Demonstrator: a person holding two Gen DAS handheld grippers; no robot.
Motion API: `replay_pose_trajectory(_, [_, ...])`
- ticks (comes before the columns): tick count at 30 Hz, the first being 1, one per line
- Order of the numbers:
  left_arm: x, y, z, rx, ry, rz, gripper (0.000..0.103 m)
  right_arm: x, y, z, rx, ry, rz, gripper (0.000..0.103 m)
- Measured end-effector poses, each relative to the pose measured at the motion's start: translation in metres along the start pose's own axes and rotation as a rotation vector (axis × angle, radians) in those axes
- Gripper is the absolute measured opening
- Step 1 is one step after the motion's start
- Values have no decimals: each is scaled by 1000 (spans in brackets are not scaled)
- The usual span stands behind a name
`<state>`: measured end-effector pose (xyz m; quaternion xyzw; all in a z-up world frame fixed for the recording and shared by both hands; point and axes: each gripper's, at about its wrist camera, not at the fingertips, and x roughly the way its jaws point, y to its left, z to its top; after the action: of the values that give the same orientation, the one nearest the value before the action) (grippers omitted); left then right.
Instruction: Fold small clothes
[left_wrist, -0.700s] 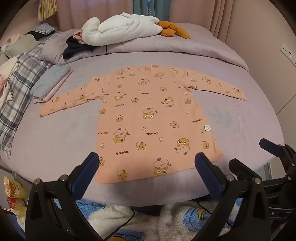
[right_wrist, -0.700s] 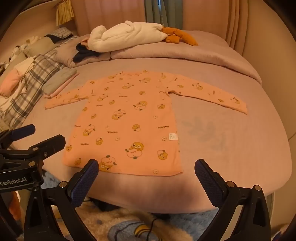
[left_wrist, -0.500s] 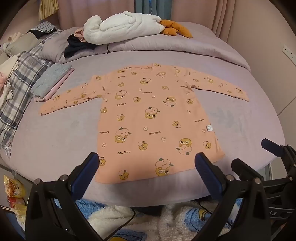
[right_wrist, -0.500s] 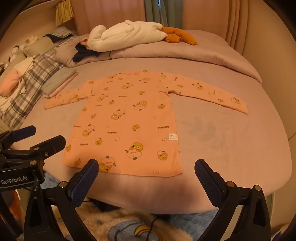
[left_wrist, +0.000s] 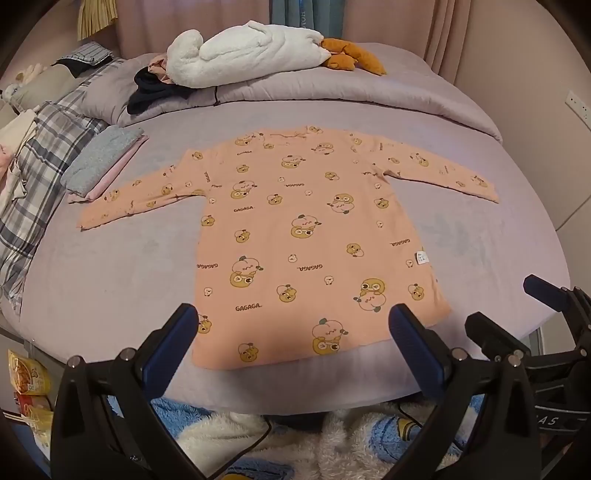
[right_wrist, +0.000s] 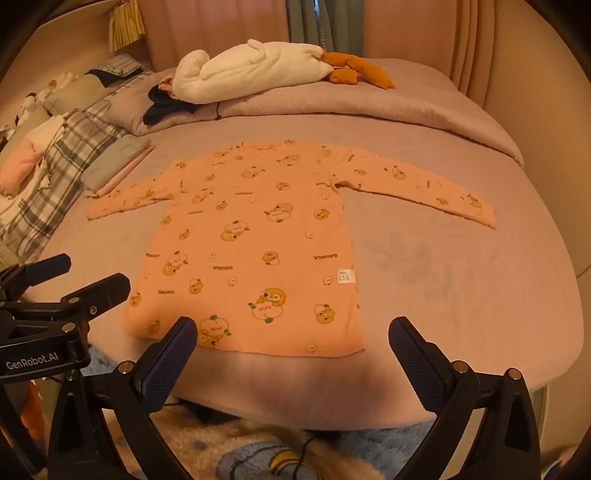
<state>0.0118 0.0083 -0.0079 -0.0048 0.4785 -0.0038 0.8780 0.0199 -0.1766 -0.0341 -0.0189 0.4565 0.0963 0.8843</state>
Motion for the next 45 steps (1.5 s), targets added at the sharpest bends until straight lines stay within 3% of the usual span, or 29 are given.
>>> replay_pose_trajectory(45, [8,6,6,2,7,13,103,6,1,7,2,7,3,102])
